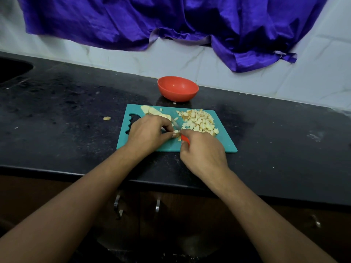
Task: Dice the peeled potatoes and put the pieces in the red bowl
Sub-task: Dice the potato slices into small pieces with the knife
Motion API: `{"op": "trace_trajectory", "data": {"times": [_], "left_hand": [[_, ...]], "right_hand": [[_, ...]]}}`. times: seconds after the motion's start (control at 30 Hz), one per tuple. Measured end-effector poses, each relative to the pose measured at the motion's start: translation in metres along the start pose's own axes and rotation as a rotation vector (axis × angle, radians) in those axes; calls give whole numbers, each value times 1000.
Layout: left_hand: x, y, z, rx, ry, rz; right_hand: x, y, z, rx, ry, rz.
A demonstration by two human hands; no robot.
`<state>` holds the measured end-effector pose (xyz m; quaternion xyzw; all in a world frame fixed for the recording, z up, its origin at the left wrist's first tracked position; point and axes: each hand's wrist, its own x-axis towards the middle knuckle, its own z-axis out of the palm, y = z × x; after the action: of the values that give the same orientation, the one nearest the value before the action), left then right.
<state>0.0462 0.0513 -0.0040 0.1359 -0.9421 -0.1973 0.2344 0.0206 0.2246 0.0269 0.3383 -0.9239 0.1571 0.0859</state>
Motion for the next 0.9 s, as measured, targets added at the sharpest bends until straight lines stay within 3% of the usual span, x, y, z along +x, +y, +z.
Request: {"op": "trace_trajectory", "data": {"times": [0.5,0.57,0.7,0.73,0.9], "left_hand": [[1,0,0,13,14,-16],[0,1,-1,13,11,-35],[-1,2,1,24,20,-37],[-2,2,1,22,19,-38],[-2,3,1,32,23,-45]], "right_hand": [[-7,5,8,-196,-50,-132],[-4,12,5,-149,-51,-113],[9,33,1,354,-113,134],[10,34,-1,387,-90,156],[13,11,-6,163,-65,78]]}}
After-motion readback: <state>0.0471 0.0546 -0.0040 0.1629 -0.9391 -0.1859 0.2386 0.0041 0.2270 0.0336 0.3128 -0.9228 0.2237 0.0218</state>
